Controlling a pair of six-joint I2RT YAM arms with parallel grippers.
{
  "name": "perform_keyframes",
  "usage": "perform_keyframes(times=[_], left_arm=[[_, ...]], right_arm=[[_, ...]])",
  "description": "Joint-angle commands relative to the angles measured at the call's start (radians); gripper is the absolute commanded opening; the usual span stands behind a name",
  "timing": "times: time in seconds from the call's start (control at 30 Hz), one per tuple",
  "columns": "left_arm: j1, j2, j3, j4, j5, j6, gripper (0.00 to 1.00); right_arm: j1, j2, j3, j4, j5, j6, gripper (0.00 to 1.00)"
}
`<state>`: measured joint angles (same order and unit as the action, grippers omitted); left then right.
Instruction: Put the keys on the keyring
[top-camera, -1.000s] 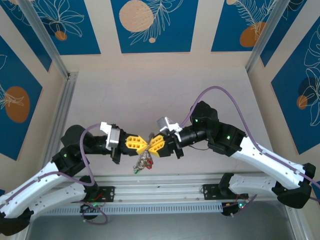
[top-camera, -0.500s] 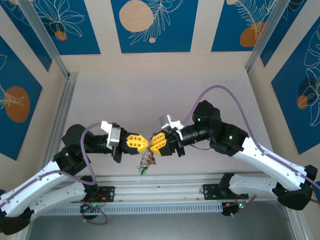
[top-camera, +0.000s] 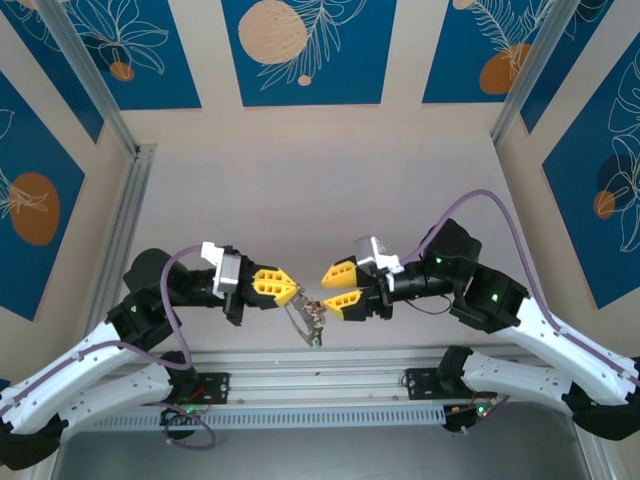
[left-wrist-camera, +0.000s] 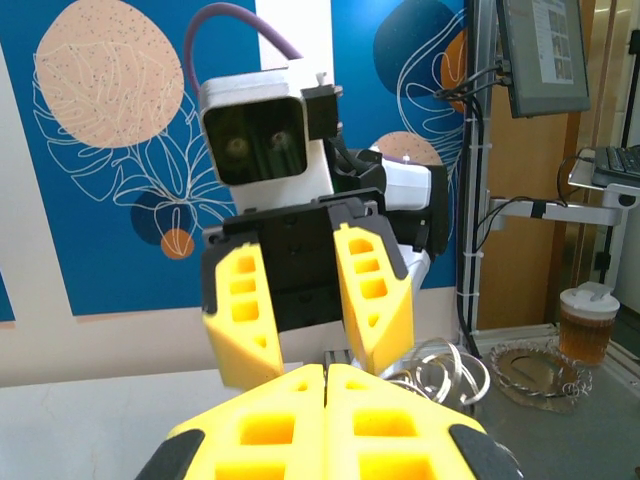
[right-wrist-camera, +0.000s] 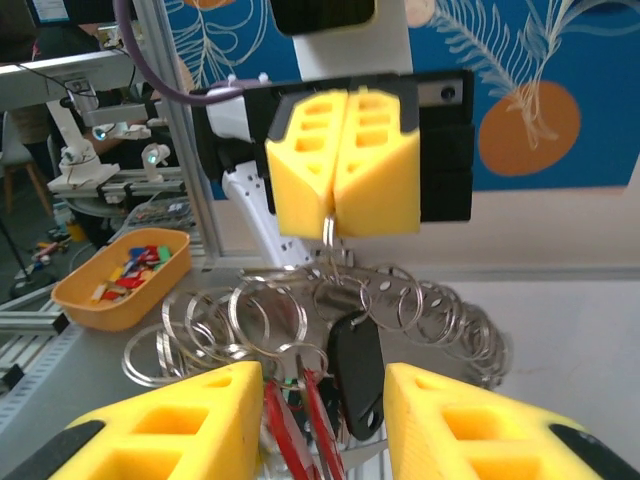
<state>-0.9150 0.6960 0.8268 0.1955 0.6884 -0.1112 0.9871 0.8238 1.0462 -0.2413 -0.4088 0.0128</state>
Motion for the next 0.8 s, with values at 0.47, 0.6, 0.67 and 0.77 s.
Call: perform_keyframes(times=[0.47, 0.6, 0.67, 0.77], left_arm=[[-0.004, -0.006, 0.012, 0.086, 0.026, -0.031, 0.00], [-0.004, -0.007, 0.014, 0.083, 0.023, -0.028, 0.00], [-0.004, -0.006, 0.014, 0.082, 0.025, -0.028, 0.00], [-0.004, -0.007, 0.010, 0.082, 0.022, -0.028, 0.00]], right_arm=[[0.042, 0.080, 0.017, 0.150, 0.071, -0.042, 0.37], [0.047, 0.095, 0.023, 0.162, 0.043, -0.042, 0.37], [0.052, 0.104, 0.026, 0.162, 0.045, -0.043, 0.37], [0.055, 0.109, 0.025, 0.173, 0.042, -0.039, 0.36]])
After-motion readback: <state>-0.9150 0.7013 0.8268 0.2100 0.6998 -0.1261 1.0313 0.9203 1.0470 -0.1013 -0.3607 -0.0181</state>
